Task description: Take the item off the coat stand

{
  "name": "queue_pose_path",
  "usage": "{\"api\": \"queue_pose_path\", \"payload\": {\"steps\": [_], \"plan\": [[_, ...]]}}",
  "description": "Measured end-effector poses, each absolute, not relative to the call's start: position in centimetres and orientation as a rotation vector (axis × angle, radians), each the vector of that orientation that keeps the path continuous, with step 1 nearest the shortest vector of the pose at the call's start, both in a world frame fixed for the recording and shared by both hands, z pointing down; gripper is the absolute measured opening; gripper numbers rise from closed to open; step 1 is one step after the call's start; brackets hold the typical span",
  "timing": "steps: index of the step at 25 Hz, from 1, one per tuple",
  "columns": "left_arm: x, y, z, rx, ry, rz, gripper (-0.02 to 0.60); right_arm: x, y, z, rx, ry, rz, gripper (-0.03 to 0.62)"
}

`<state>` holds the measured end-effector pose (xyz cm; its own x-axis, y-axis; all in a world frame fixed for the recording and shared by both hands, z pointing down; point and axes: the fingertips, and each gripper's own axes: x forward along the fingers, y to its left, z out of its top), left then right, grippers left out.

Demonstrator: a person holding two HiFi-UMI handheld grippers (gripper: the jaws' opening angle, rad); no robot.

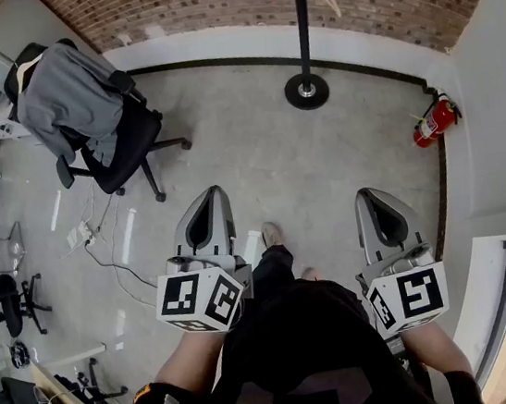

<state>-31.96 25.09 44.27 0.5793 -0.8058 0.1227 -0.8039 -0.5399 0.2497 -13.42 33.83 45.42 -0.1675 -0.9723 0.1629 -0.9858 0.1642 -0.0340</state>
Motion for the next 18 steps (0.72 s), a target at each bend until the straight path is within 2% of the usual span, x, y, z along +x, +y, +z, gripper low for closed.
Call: {"api": "queue_pose_path", "payload": {"steps": [9,18], "plan": [[-25.3,18.6,45.0,2.735,-1.214,0.095,0.025,-11.6,26.5,47.1,1.959,-2.253,0.225,0.014],[-20.3,-0.7,44.8,2.825,-1.073,0.172,0.025,-9.0,7.5,47.6,1.995,-2.139,0.306,0.014]]}}
